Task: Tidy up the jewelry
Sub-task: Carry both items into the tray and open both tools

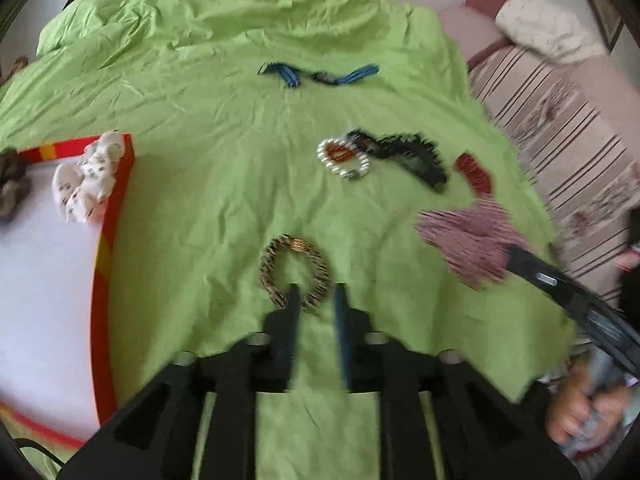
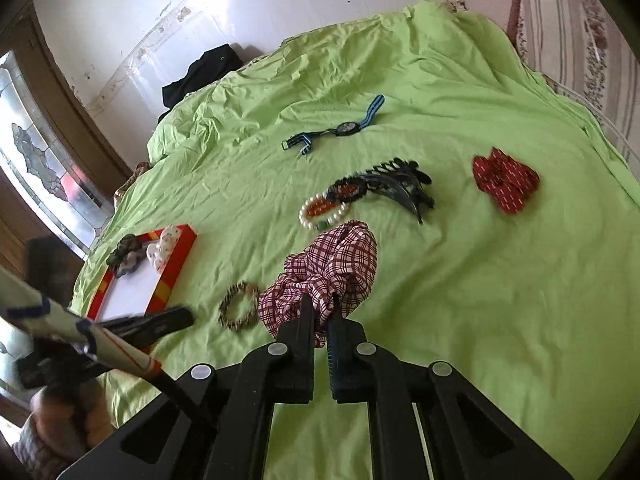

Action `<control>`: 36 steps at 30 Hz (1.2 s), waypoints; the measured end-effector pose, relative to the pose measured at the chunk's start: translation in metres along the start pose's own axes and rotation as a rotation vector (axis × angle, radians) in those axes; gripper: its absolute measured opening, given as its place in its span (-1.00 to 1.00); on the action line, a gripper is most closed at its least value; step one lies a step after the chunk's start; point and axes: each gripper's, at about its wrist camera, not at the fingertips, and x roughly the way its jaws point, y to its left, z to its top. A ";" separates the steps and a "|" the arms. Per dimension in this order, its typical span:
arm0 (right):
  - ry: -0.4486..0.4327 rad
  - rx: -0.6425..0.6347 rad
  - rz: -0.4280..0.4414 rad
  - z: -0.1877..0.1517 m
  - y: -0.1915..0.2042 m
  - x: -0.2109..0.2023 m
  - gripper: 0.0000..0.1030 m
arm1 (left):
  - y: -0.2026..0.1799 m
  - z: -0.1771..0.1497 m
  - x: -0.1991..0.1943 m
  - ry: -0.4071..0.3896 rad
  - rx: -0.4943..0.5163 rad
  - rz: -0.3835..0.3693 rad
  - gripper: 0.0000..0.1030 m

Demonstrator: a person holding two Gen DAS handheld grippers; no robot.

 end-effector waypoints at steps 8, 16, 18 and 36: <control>0.019 -0.036 -0.022 -0.019 -0.008 -0.003 -0.88 | 0.000 0.007 0.065 0.080 0.051 0.137 -0.39; 0.026 -0.053 -0.014 -0.019 0.002 0.004 -0.88 | -0.003 0.000 0.037 0.051 0.011 0.081 -0.90; 0.020 -0.072 -0.014 -0.018 0.010 0.001 -0.88 | -0.002 -0.003 0.012 0.023 -0.015 0.034 -0.90; 0.090 -0.309 0.169 0.007 0.189 0.049 -0.89 | 0.197 -0.009 -0.132 -0.119 -0.267 0.194 -0.90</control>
